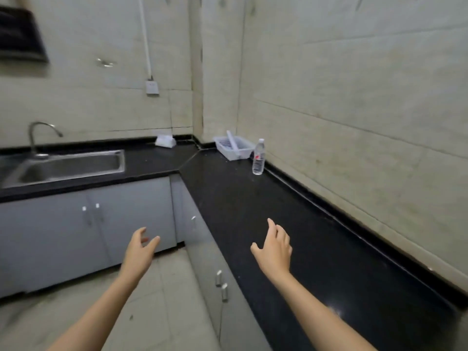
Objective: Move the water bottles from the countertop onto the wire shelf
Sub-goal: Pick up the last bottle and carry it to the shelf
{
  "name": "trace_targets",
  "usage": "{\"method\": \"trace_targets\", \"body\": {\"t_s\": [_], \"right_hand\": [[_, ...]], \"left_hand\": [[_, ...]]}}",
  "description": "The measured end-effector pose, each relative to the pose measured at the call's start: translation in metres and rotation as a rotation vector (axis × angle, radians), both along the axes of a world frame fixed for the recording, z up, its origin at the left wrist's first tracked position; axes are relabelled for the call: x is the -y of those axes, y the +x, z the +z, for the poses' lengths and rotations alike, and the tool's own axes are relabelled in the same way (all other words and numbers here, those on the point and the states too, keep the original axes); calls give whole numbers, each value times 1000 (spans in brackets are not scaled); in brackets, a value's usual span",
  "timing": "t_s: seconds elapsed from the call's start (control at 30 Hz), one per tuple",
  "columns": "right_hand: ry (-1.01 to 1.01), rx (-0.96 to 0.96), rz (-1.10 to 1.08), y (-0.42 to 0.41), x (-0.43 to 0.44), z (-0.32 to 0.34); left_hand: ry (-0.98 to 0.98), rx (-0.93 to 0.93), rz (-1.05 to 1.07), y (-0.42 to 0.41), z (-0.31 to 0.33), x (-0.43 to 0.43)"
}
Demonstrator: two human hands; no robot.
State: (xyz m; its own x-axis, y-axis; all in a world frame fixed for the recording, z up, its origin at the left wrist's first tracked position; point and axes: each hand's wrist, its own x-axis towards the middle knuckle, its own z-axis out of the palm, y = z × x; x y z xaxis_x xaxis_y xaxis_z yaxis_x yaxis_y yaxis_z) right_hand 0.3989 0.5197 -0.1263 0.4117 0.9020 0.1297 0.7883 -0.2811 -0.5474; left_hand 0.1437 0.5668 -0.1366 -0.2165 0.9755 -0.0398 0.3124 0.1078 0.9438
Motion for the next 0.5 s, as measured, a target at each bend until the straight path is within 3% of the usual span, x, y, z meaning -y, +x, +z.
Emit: {"method": "trace_targets", "body": {"t_s": [0.27,0.5], "right_hand": [[-63,70,138,-65,-93,-18],[-77,53,210,-86,-188,-36]], "left_hand": [[-61,49,219,-94,-32,-30],[-79,21,183,-101,-49,-114]]}}
